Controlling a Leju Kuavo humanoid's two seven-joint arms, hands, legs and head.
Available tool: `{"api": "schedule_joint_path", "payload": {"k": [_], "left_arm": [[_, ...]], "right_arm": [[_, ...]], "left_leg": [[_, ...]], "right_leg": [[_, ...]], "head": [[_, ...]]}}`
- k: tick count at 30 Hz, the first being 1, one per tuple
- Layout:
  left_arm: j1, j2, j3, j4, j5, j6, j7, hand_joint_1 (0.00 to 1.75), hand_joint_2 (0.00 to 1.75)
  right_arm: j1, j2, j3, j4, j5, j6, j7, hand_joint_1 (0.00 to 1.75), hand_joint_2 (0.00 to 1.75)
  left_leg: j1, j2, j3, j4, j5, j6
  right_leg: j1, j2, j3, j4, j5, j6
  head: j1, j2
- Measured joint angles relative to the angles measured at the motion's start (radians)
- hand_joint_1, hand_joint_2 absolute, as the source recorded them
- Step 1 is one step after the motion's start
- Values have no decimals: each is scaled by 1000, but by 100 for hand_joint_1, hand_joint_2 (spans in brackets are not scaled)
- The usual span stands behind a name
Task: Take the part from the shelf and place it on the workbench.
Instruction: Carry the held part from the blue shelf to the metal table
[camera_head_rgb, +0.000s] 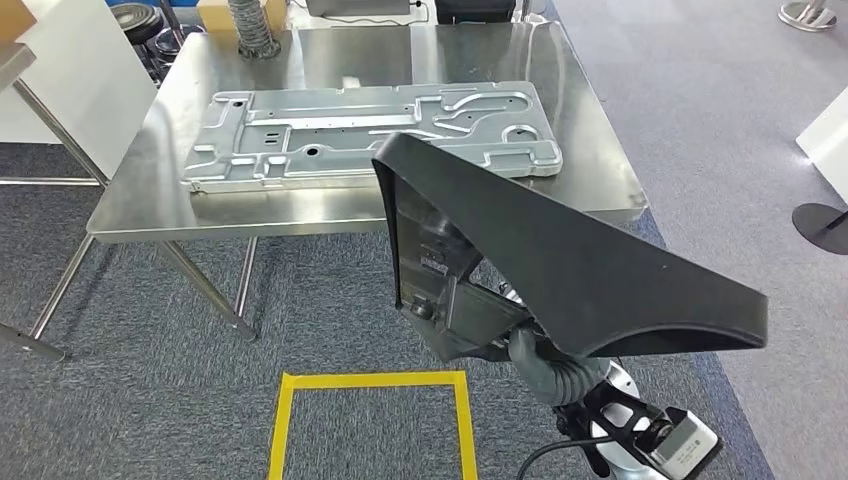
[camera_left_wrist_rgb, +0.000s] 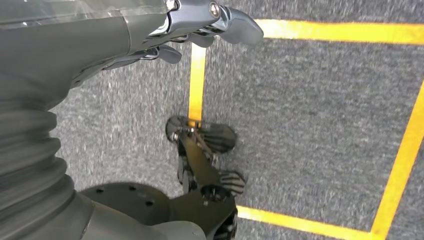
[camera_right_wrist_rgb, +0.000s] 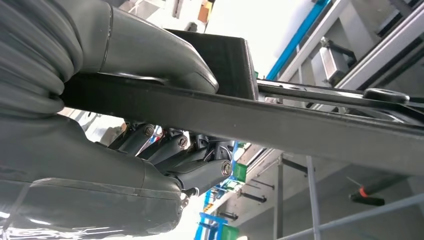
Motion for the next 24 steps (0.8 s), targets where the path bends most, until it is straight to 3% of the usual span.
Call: {"api": "schedule_joint_path", "payload": {"k": [2, 3, 6, 7, 8, 9, 11, 13, 15, 17, 19, 22, 23, 24], "left_arm": [[1, 0, 0, 0, 0, 2, 1, 0, 175], [1, 0, 0, 0, 0, 3, 2, 0, 175], [1, -1, 0, 0, 0, 5, 5, 0, 175], [1, -1, 0, 0, -1, 6, 6, 0, 175], [3, -1, 0, 0, -1, 6, 6, 0, 175], [5, -1, 0, 0, -2, 5, 7, 0, 175], [8, 0, 0, 0, -6, 6, 9, 0, 175], [6, 1, 0, 0, -10, 7, 12, 0, 175], [5, 1, -1, 0, -11, 9, 15, 0, 175], [6, 1, -1, 0, -11, 11, 17, 0, 175], [2, 1, -1, 0, -11, 9, 17, 0, 175], [-3, 2, -1, 0, -14, 4, 16, 0, 175], [-2, 2, -2, 0, -16, 1, 16, 0, 175], [-1, 2, -2, 0, -17, -1, 16, 0, 175]], "right_arm": [[0, 1, -1, -16, -10, 1, 2, 175, 175], [-2, 1, -2, -23, -20, 3, 7, 175, 175], [-9, 1, -17, -41, -55, 19, 25, 175, 175], [-8, 1, -24, -44, -64, 26, 28, 175, 175], [-7, 1, -32, -48, -71, 34, 30, 175, 175], [-6, 1, -40, -52, -77, 45, 29, 175, 175], [-6, 1, -56, -64, -100, 77, 27, 175, 175], [-10, 1, -73, -77, -138, 127, 28, 175, 175], [-19, 1, -85, -87, -176, 179, 31, 175, 175], [-34, 2, -94, -93, -201, 217, 37, 175, 175], [-56, 3, -100, -98, -213, 240, 48, 175, 175], [-76, 6, -104, -100, -223, 253, 69, 175, 175], [-80, 8, -104, -100, -226, 254, 77, 175, 175], [-84, 9, -104, -100, -229, 256, 84, 175, 175]], "left_leg": [[1, 3, -2, 30, -7, -11], [3, 5, -18, 66, -22, -14], [9, 8, -126, 238, -95, -26], [11, 8, -156, 272, -102, -29], [12, 9, -171, 275, -88, -30], [13, 9, -168, 239, -53, -30], [13, 10, -128, 108, 36, -25], [7, 13, -100, 27, 51, -13], [3, 13, -92, 12, 39, 3], [6, 12, -71, 2, 51, 17], [7, 12, -52, -2, 47, 27], [5, 10, -39, -2, 31, 32], [5, 9, -31, -2, 23, 31], [5, 8, -21, -2, 15, 29]], "right_leg": [[-4, 0, 21, -11, 2, -13], [-6, 0, 32, -14, 0, -18], [-5, -1, 49, -17, -16, -23], [-5, 0, 55, -17, -22, -23], [-5, 2, 63, -17, -29, -22], [-5, 3, 72, -17, -36, -21], [-5, 4, 94, -17, -50, -15], [-4, 3, 105, -19, -63, -4], [-3, 3, 110, -12, -65, 9], [-4, 3, 112, 16, -70, 19], [-6, 2, 72, 94, -102, 26], [-10, 2, -50, 258, -166, 36], [-11, 2, -73, 268, -163, 37], [-12, 1, -79, 243, -139, 36]], "head": [[-4, 0], [-7, 0], [-13, 0], [-13, 0], [-14, 0], [-14, 0], [-13, 0], [-13, 0], [-12, 0], [-11, 0], [-8, 0], [-6, 0], [-6, 0], [-6, 0]]}}
